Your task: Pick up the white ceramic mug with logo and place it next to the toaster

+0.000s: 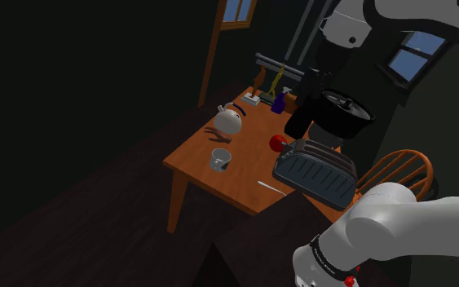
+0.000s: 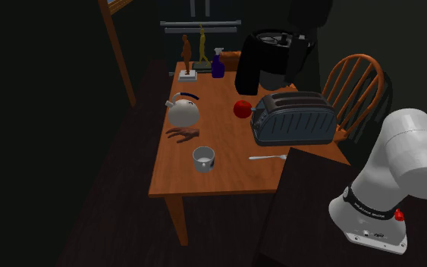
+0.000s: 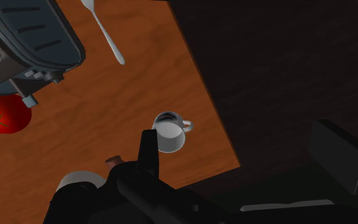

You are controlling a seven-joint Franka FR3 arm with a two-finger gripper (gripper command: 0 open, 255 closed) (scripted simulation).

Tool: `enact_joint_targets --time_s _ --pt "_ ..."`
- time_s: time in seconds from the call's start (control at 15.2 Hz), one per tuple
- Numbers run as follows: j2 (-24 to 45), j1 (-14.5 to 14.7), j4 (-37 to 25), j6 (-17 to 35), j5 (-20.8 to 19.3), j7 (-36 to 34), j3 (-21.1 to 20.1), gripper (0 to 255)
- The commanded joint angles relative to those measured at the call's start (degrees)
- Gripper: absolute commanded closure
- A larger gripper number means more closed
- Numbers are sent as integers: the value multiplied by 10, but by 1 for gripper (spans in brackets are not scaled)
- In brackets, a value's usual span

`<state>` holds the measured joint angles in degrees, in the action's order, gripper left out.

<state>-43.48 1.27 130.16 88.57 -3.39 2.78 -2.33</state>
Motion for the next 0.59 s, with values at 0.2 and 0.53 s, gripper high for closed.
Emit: enact_joint_targets --time_s 0.2,0.53 --pt "28 -4 31 56 -3 6 11 0" --pt "89 -10 67 149 -6 16 30 0"
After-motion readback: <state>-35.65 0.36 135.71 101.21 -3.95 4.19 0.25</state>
